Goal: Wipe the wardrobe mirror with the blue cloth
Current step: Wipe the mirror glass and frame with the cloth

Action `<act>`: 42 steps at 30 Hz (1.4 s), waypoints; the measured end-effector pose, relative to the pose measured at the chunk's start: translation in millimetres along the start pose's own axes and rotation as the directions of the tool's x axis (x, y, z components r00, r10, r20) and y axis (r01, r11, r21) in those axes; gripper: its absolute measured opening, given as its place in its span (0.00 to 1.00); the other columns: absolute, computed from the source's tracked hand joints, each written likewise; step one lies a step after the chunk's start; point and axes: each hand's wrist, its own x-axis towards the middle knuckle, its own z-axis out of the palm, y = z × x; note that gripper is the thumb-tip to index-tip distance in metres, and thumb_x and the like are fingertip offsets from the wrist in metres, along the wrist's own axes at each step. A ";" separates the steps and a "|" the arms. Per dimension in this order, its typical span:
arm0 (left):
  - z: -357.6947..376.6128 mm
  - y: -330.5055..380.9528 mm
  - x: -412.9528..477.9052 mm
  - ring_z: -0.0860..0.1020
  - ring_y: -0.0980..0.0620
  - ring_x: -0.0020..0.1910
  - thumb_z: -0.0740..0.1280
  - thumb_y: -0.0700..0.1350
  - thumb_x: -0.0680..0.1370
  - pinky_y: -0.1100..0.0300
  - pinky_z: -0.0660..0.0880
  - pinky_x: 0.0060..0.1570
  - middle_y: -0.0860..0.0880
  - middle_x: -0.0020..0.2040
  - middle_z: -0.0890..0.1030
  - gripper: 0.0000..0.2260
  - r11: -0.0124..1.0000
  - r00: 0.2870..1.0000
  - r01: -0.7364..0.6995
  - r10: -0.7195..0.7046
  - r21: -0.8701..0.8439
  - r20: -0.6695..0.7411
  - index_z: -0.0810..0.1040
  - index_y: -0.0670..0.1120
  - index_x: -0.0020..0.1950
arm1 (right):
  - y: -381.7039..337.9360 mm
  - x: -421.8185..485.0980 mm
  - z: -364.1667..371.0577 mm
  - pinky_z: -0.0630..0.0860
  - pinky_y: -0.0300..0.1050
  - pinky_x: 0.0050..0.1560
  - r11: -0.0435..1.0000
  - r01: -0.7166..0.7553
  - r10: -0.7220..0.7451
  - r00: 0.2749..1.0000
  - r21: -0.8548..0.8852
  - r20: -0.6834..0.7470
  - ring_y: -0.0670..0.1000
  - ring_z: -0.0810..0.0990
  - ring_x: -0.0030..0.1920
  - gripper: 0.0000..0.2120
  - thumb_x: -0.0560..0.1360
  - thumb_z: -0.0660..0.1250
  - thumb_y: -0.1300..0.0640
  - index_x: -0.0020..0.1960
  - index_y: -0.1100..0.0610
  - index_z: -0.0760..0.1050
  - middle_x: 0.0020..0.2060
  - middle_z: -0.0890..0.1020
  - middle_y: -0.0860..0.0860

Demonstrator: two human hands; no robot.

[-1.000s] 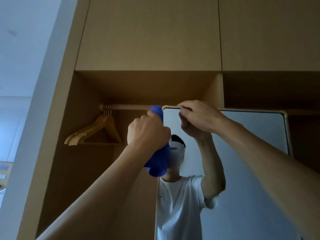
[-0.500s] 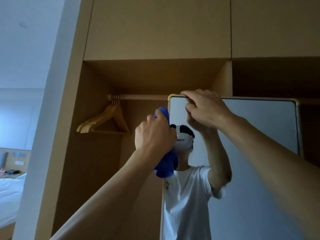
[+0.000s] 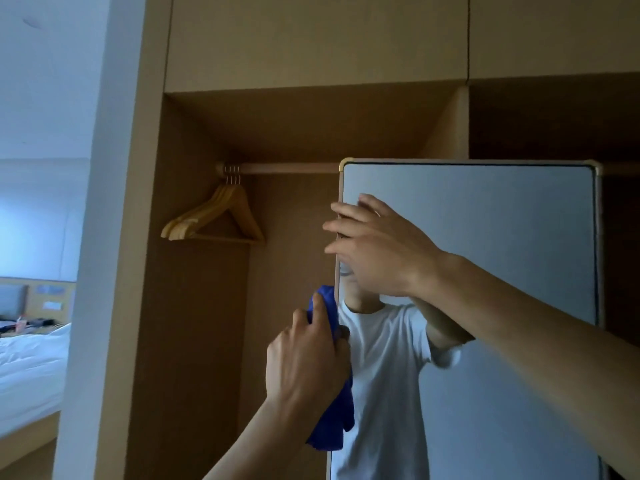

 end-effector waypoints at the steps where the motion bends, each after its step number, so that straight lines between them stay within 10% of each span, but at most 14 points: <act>1: -5.3 -0.2 7.7 0.81 0.48 0.48 0.57 0.59 0.82 0.57 0.71 0.40 0.49 0.58 0.77 0.29 0.999 1.000 -0.009 0.009 -0.030 -0.010 0.56 0.51 0.81 | -3.0 -1.4 0.9 0.43 0.56 0.81 1.000 0.022 -0.022 1.000 -0.017 0.018 0.51 0.54 0.81 0.19 0.81 0.59 0.54 0.69 0.48 0.78 0.77 0.69 0.48; 9: -12.1 5.9 15.5 0.80 0.48 0.43 0.59 0.59 0.83 0.58 0.67 0.38 0.49 0.54 0.78 0.23 1.000 0.993 -0.020 0.018 -0.016 -0.118 0.66 0.52 0.76 | -18.8 -25.6 10.6 0.46 0.55 0.81 0.994 0.053 -0.051 0.999 -0.099 0.016 0.53 0.56 0.81 0.22 0.82 0.56 0.57 0.75 0.54 0.71 0.77 0.70 0.50; 21: 27.2 -16.6 -107.8 0.80 0.51 0.55 0.56 0.54 0.83 0.61 0.72 0.42 0.50 0.66 0.73 0.30 0.998 0.978 0.054 -0.046 -0.030 0.204 0.50 0.52 0.84 | -80.9 -61.8 50.1 0.46 0.57 0.82 0.983 0.180 -0.172 0.975 -0.045 0.142 0.55 0.63 0.79 0.38 0.72 0.35 0.58 0.64 0.56 0.81 0.64 0.81 0.51; 32: 8.2 2.8 -62.6 0.80 0.47 0.48 0.60 0.51 0.83 0.59 0.70 0.41 0.46 0.59 0.76 0.27 0.996 0.996 0.075 -0.073 -0.048 0.044 0.59 0.49 0.81 | -76.5 -83.2 44.5 0.52 0.56 0.81 0.995 0.096 -0.094 0.990 -0.012 0.107 0.56 0.58 0.81 0.37 0.74 0.35 0.58 0.78 0.62 0.65 0.79 0.65 0.57; 42: 45.9 -23.1 -142.7 0.80 0.45 0.53 0.59 0.51 0.82 0.56 0.71 0.42 0.45 0.65 0.74 0.29 0.995 0.923 0.084 -0.100 0.057 0.372 0.55 0.49 0.82 | -95.9 -89.9 60.4 0.48 0.55 0.82 0.988 0.147 -0.151 0.969 0.038 0.193 0.54 0.57 0.81 0.39 0.72 0.34 0.59 0.78 0.58 0.67 0.78 0.68 0.52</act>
